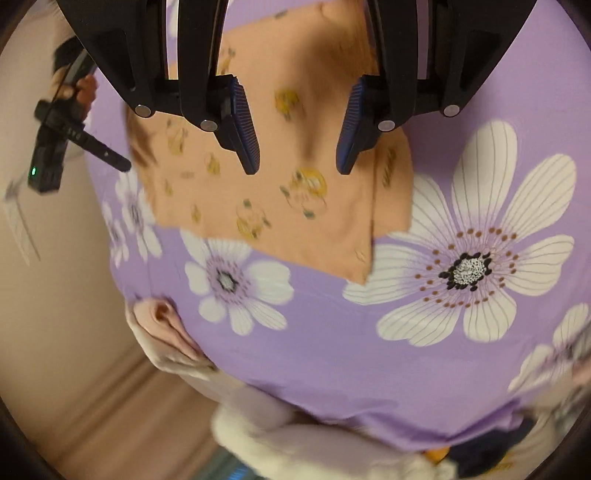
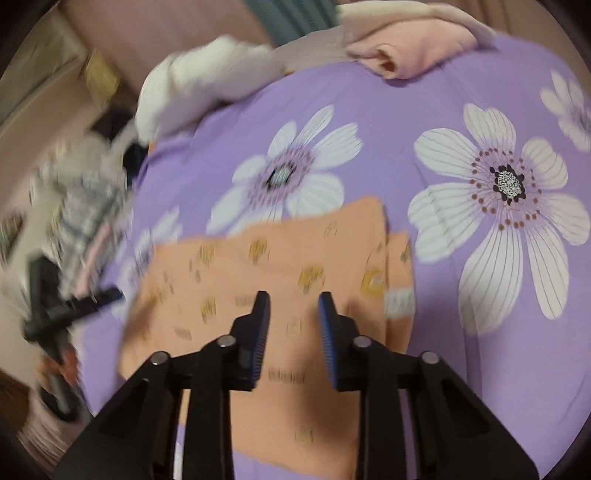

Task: Fold small clothes
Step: 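Move both open tools over the folded orange shirt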

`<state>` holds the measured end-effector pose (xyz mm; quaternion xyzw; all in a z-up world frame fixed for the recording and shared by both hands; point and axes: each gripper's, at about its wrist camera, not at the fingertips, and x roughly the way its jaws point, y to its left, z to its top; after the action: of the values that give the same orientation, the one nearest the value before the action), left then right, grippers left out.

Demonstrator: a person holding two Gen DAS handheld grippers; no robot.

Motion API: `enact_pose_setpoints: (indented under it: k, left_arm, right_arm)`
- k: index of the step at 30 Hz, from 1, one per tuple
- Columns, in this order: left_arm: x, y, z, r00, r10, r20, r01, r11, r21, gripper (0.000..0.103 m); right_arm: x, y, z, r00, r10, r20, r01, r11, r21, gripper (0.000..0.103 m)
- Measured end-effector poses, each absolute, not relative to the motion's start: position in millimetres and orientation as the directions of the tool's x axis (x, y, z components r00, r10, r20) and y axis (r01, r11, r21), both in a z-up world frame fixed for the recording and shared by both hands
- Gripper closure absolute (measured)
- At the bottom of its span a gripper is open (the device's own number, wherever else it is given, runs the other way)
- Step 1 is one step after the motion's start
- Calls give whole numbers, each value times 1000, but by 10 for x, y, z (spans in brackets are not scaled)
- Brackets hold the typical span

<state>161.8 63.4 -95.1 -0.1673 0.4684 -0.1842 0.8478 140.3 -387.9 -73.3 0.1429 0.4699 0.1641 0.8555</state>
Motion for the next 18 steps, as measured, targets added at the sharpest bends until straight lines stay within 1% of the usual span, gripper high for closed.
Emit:
enact_pose_setpoints:
  k: [1,2,4,9,11,12,14,18]
  left_arm:
    - [1604,539,-953,492,-469,-734,172,878,-447,66]
    - [1528,511,-978,491,-468,-735,190,881,-434,69]
    - [1414,392,-1054,478,-460,-749,218,888,-406,69]
    - [1142,279,-1324,440,-423,-792,234,906,-353,70]
    - [1056,307,-1401,425,-424,-800,227,905,-360,70]
    - [1007,336,-1436,421,-432,-798,223,902,-370,70]
    - [919,383,-1442,425,-447,-787,224,894,-387,70]
    - [776,498,-1368,429,-488,-760,198,872,-448,70]
  right_arm:
    - [1390,-3809,-757,500,394,-771,-162,917,364,82]
    - [1282,-3742,-794,495,372,-785,-189,928,321,83]
    - [1184,-3649,-867,485,345,-804,-225,937,267,85]
    - [1016,-3551,-1022,469,276,-839,-235,955,182,87]
    - [920,-3594,-1085,458,250,-853,-225,961,161,87]
    - [877,-3620,-1127,448,237,-862,-221,964,150,90]
    - [802,-3664,-1194,438,218,-872,-209,968,137,90]
    - [665,-3771,-1202,436,255,-863,-198,963,184,89]
